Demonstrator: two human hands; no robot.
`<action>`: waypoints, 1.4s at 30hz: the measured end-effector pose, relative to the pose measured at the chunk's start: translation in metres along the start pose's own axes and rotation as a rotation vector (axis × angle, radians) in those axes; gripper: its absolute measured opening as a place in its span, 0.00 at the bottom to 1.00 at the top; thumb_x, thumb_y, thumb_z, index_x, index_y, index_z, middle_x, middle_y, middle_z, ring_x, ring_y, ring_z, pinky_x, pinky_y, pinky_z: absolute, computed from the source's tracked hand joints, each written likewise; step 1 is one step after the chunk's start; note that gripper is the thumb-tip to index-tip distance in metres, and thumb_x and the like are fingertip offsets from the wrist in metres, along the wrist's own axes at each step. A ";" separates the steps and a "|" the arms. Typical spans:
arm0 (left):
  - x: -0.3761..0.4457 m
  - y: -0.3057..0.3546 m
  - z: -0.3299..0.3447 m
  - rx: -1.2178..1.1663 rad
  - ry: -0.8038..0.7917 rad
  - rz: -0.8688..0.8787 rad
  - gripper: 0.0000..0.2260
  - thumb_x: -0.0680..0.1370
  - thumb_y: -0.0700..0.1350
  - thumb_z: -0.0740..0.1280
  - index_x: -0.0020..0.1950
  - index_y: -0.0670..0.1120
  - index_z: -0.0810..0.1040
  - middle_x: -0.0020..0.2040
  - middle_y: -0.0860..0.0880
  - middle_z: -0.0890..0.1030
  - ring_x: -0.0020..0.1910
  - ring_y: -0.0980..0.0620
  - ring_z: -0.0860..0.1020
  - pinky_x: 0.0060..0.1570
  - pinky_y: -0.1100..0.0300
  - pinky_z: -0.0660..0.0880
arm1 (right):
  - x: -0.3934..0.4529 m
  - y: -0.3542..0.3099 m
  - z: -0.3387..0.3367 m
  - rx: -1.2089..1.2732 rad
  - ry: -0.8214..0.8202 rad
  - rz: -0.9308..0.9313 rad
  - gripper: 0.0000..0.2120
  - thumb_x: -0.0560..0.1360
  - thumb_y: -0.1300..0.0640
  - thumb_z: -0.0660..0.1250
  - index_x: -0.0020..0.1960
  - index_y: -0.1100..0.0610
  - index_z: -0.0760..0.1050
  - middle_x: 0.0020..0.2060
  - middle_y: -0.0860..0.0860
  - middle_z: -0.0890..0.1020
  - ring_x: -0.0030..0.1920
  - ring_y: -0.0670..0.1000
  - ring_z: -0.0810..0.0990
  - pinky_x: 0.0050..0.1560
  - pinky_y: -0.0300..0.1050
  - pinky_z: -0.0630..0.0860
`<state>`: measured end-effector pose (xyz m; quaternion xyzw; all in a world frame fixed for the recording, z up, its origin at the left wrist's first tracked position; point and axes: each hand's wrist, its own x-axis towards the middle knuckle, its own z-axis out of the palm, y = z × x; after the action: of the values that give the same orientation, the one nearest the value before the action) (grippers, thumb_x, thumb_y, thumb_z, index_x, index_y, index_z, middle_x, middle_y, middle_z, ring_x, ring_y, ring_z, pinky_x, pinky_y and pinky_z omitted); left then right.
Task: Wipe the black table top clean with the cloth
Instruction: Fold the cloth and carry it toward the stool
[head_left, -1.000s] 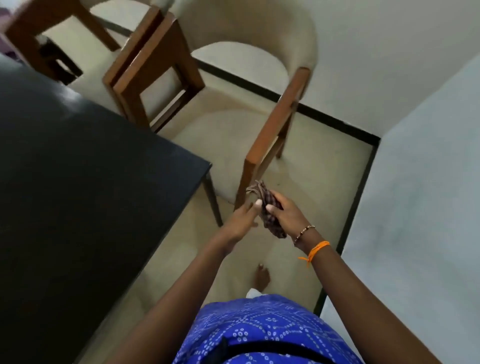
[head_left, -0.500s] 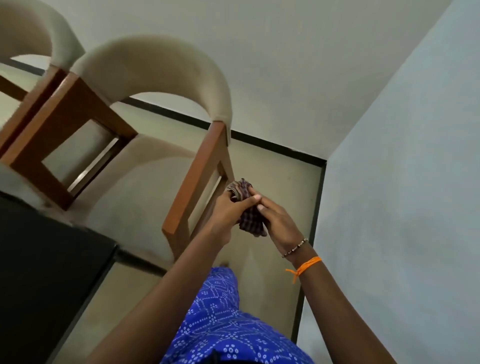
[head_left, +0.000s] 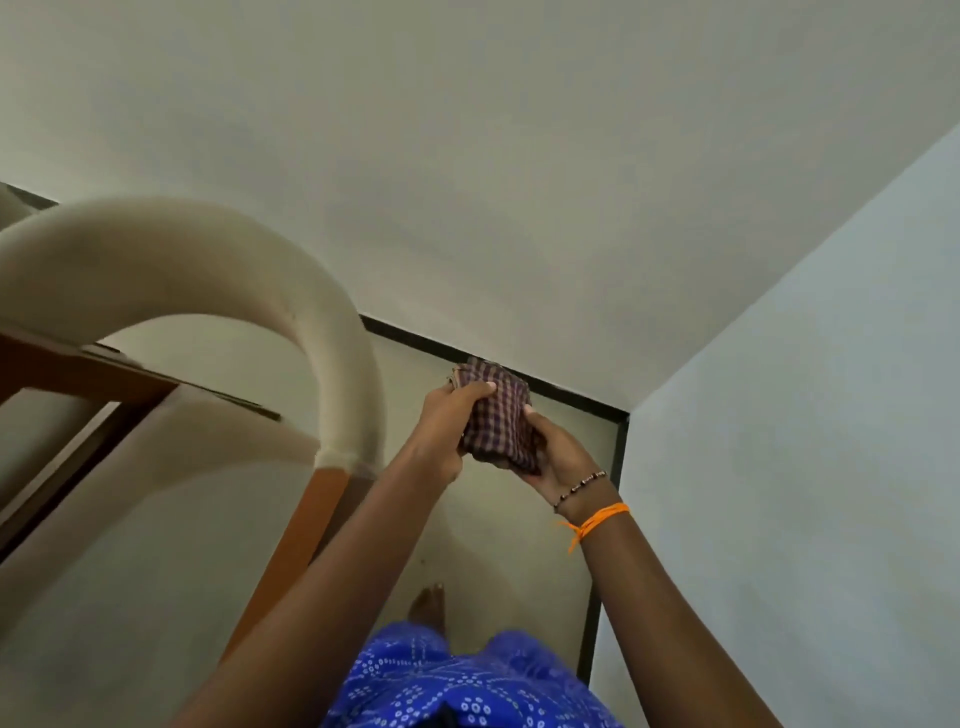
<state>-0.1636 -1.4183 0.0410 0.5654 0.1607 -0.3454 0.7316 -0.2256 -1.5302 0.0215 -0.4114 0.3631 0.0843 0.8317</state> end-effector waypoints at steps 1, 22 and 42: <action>0.014 0.010 0.005 0.003 -0.002 0.004 0.09 0.75 0.43 0.67 0.54 0.44 0.74 0.49 0.46 0.81 0.47 0.48 0.80 0.39 0.57 0.78 | 0.012 -0.017 0.002 0.014 -0.002 -0.024 0.16 0.81 0.58 0.55 0.64 0.65 0.69 0.48 0.59 0.80 0.41 0.56 0.82 0.31 0.45 0.80; 0.282 0.192 0.016 -0.351 0.476 -0.001 0.18 0.75 0.44 0.65 0.64 0.44 0.70 0.58 0.43 0.78 0.56 0.44 0.77 0.56 0.48 0.76 | 0.342 -0.244 0.140 -0.563 -0.284 0.173 0.13 0.74 0.72 0.54 0.55 0.66 0.72 0.44 0.61 0.78 0.42 0.57 0.78 0.40 0.48 0.75; 0.354 0.403 -0.318 -0.653 0.809 0.262 0.21 0.79 0.41 0.61 0.71 0.45 0.64 0.64 0.42 0.75 0.58 0.44 0.76 0.57 0.49 0.75 | 0.503 -0.158 0.579 -0.907 -0.661 0.234 0.11 0.73 0.72 0.53 0.43 0.62 0.72 0.39 0.57 0.76 0.38 0.53 0.76 0.32 0.41 0.75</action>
<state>0.4137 -1.1849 0.0099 0.4117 0.4571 0.0621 0.7859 0.5172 -1.2807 0.0116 -0.6359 0.0542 0.4472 0.6267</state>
